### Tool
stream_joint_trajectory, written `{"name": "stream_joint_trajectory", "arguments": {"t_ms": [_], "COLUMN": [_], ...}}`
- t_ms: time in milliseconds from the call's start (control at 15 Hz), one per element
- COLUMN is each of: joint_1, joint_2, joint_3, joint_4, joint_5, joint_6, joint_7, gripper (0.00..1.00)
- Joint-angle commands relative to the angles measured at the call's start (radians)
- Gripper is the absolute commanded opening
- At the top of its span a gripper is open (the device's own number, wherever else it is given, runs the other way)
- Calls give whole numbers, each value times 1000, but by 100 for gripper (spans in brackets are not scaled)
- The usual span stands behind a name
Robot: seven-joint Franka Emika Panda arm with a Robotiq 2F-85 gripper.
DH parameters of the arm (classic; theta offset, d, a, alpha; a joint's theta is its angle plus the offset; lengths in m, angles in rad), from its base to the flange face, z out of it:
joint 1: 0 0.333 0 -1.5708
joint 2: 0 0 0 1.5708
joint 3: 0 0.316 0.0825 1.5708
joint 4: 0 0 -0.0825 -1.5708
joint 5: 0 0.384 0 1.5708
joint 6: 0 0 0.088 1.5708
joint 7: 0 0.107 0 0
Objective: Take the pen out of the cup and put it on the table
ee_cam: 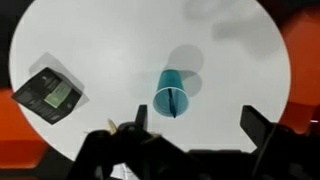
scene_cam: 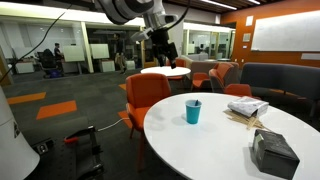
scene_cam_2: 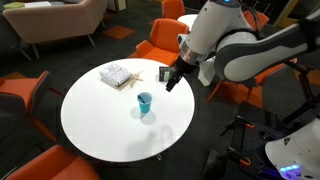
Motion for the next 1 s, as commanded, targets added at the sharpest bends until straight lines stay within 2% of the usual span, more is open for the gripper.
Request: {"name": "stream_joint_trajectory", "arguments": {"t_ms": [0, 67, 133, 200, 467, 733, 800, 867, 933], "joint_1": [3, 15, 26, 38, 54, 65, 69, 72, 73], "joint_2": [178, 225, 278, 319, 494, 642, 676, 704, 732], "joint_3": [-54, -79, -101, -118, -129, -129, -131, -133, -133], "joint_4": [110, 137, 175, 205, 352, 506, 547, 580, 616], "joint_5": [-99, -112, -116, -110, -19, 24, 29, 34, 37], "joint_6": [68, 89, 105, 121, 135, 103, 91, 83, 71], "joint_7": [66, 76, 75, 73, 19, -12, -17, -18, -23], "gripper": [100, 98, 85, 79, 40, 27, 31, 28, 28]}}
